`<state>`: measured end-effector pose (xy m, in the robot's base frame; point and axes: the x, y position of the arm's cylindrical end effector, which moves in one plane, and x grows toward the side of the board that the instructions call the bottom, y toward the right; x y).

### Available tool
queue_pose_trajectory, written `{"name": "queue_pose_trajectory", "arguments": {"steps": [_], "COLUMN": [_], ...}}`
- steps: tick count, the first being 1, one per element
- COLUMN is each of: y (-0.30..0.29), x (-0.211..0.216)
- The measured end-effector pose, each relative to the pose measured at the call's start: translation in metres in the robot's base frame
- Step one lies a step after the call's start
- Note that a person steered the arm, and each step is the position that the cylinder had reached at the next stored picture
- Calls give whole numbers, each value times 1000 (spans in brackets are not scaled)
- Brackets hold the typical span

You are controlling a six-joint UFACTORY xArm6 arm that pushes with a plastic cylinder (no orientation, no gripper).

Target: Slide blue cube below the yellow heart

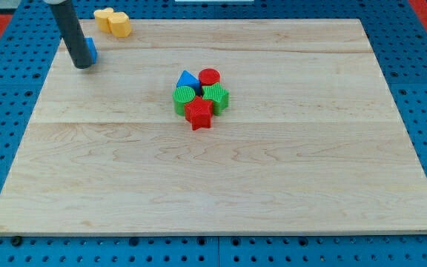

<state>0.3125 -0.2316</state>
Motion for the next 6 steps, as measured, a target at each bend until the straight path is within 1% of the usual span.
{"name": "queue_pose_trajectory", "arguments": {"steps": [1,3,4,5,6], "y": [-36,-39,-27,-4,17], "x": [-1,-14,-24,-19,-6]}}
